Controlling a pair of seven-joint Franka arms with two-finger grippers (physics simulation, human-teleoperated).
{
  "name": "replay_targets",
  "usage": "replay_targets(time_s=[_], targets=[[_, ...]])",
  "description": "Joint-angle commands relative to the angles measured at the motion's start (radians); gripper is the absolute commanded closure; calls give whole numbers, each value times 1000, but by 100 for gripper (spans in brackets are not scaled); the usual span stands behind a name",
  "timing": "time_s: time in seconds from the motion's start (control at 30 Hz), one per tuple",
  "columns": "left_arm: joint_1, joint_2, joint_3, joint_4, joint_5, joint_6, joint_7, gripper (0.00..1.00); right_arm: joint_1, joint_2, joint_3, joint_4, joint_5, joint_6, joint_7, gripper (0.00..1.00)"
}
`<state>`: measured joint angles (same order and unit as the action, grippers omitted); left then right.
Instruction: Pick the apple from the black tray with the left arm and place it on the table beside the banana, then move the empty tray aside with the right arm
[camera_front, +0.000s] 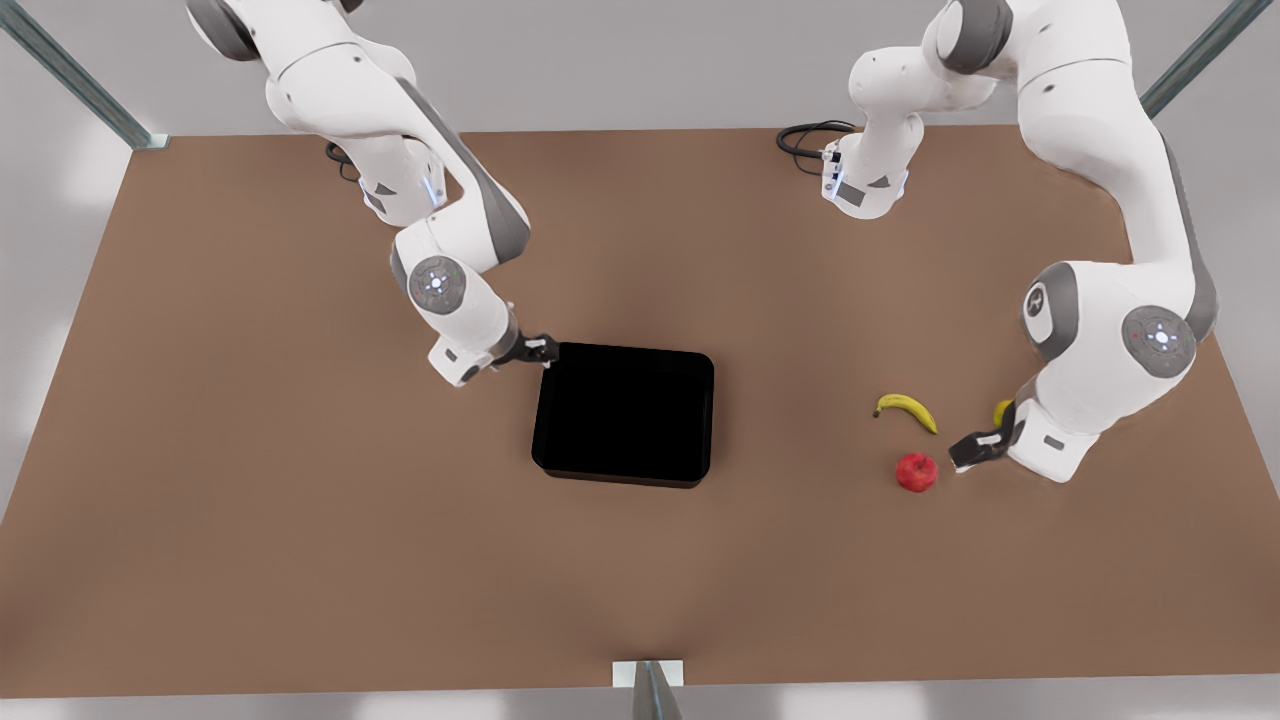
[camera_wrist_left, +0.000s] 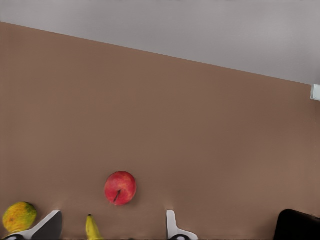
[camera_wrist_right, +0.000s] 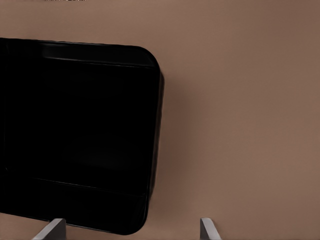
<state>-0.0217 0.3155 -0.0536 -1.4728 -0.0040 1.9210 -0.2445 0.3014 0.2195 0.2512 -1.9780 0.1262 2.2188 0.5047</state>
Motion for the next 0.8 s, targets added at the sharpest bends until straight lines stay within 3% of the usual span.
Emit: replay_targets(time_s=[0.0, 0.07, 0.7, 0.77], targets=[[-18, -58, -2, -11, -37, -134, 211, 0, -1, -2, 7, -41, 6, 395, 451, 0], [-21, -35, 0, 49, -34, -134, 220, 0, -1, 18, 7, -41, 3, 397, 451, 0], [3, 4, 8, 45, -44, -129, 234, 0, -4, 282, 25, -42, -108, 406, 417, 1], [5, 5, 8, 45, -44, -128, 234, 0, -5, 291, 23, -41, -106, 403, 417, 20]])
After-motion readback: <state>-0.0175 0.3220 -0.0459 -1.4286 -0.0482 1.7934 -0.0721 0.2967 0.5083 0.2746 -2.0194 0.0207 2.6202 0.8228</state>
